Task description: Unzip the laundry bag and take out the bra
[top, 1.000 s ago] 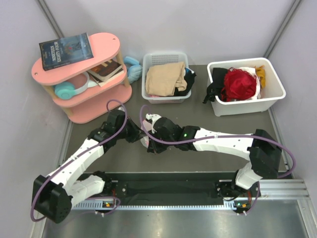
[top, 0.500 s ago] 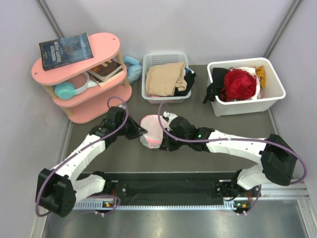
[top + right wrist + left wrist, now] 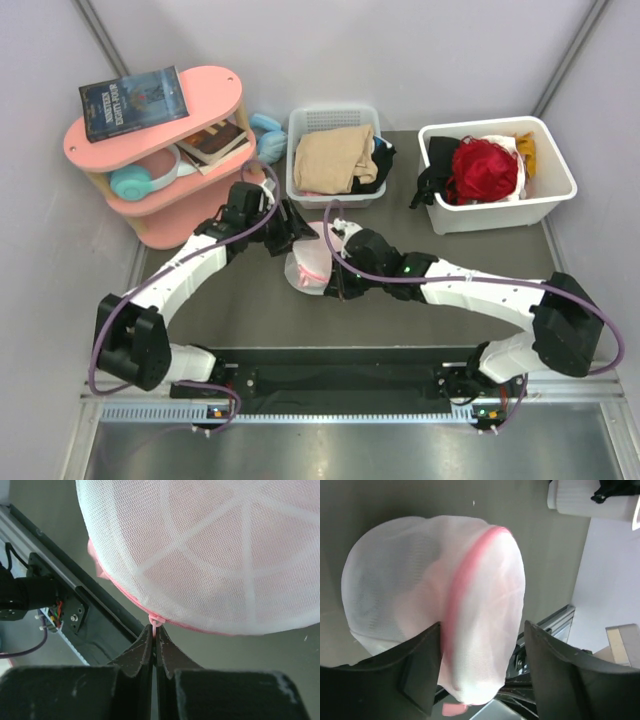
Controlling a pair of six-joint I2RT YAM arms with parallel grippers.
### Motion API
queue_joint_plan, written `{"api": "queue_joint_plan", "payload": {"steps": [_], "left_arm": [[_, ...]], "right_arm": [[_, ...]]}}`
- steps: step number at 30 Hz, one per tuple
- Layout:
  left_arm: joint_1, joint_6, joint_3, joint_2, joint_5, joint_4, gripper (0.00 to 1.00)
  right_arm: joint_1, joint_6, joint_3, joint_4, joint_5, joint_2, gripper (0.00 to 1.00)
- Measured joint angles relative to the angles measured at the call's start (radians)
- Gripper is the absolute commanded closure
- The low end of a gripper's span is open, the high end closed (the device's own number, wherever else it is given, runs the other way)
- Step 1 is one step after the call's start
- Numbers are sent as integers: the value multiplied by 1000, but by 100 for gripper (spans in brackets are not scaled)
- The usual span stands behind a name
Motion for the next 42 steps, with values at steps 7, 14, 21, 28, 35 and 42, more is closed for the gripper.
{"api": "queue_joint_plan", "payload": {"steps": [7,14,21,28,35,42], "left_arm": [[1,54,68,-76,-136,-199,23],[2,13,-71,-302,-212,-360,22],[2,-83,-178,-385,-220,-348,27],[1,-116,-183,-358,-236,-295,54],[2,-134,-183,-304,-243,-216,98],[0,-125,-183,-255,-203,-156,100]], "right_arm": [[6,-3,115,24,-27,84,100],[27,-21,229,24,-71,215,100],[62,-49,301,23,-109,282,100],[87,-64,306,15,-118,294,100],[94,-65,299,9,-111,285,100],[93,-61,229,7,-70,229,100]]}}
